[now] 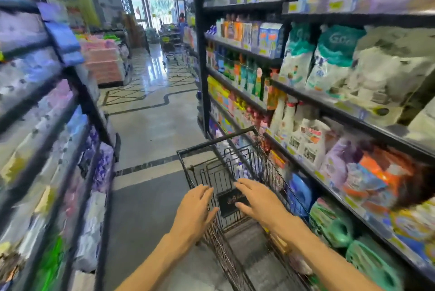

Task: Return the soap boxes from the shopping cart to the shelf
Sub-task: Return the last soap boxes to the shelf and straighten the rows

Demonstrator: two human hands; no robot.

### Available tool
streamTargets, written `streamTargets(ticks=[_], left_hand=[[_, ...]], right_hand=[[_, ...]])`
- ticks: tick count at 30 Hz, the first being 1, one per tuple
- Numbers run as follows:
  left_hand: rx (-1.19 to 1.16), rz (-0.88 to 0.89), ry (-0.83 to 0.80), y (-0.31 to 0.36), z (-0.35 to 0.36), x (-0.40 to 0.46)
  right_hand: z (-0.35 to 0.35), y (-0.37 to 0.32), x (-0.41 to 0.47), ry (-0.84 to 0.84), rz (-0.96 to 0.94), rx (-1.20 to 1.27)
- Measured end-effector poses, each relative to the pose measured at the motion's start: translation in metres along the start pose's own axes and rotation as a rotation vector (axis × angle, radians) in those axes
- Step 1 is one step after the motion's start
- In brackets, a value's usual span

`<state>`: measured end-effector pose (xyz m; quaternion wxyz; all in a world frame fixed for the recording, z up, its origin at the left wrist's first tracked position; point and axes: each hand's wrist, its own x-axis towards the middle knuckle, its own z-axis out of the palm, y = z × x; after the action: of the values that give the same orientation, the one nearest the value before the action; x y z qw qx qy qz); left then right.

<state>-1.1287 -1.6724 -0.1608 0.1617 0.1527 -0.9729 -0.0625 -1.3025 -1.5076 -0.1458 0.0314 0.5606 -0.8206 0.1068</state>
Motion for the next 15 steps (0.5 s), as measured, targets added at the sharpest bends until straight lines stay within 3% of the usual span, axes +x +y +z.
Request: streamTargets(ticks=[10,15], left_hand=[[-0.101,0.340,-0.173,0.014,0.108,0.192],[-0.180,0.547,-0.319,0.019,0.188,0.270]], right_hand=[[0.028,0.131,0.032,0.031,0.422,0.006],[0.055,0.172,0.033,0.034,0.732,0.098]])
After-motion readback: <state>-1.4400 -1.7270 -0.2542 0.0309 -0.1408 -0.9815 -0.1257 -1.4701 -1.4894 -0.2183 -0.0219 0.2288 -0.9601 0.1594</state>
